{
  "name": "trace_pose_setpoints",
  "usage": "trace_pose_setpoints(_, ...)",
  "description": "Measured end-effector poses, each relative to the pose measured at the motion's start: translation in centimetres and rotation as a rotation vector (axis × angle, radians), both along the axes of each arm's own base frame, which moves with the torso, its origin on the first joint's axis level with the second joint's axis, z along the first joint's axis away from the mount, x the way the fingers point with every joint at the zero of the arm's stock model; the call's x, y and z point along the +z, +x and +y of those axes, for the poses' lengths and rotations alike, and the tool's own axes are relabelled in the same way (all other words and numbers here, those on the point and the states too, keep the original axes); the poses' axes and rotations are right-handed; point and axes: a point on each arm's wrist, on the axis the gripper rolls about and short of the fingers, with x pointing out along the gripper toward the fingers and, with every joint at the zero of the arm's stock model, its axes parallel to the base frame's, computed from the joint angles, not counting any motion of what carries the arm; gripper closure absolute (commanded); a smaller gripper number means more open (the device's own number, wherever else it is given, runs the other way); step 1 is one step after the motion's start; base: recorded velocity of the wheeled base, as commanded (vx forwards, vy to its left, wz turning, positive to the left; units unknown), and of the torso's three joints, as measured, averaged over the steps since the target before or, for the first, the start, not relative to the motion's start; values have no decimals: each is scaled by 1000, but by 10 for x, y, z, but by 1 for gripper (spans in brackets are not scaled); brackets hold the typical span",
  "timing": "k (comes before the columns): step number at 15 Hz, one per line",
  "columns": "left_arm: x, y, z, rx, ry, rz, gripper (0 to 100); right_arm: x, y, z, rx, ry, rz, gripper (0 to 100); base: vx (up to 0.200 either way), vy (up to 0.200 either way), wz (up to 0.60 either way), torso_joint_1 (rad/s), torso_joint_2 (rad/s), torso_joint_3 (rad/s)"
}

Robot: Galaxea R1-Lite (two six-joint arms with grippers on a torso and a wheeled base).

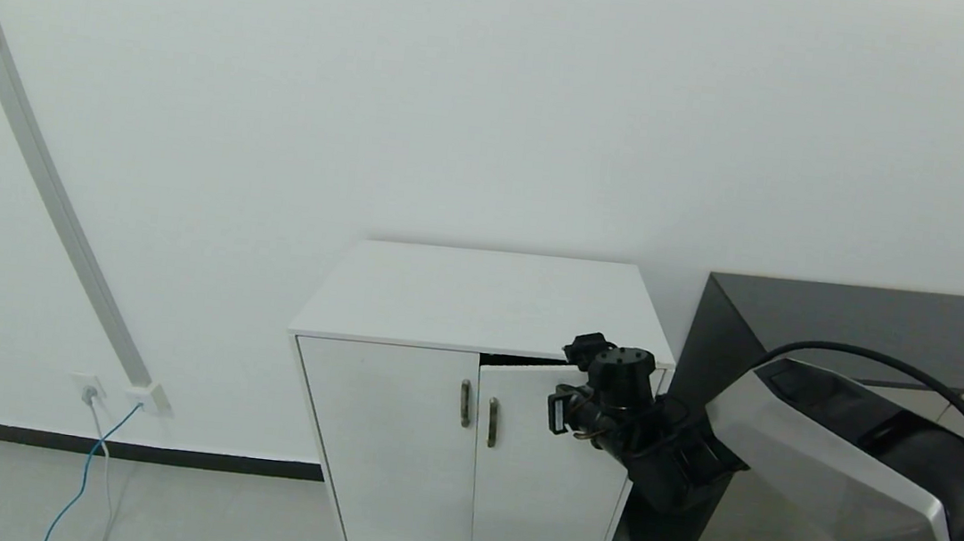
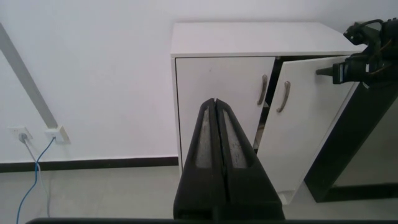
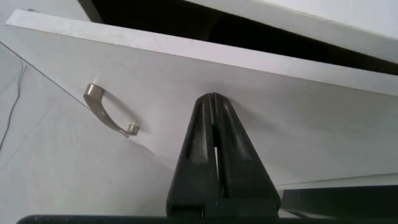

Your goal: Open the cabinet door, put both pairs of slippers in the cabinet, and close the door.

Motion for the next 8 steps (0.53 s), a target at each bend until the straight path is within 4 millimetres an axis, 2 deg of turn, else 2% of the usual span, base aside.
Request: trace_pose_setpoints(8,0,0,0,0,0,0,100,3,10,-2,-13,-7,-6,100,0,0,0,0,0,0)
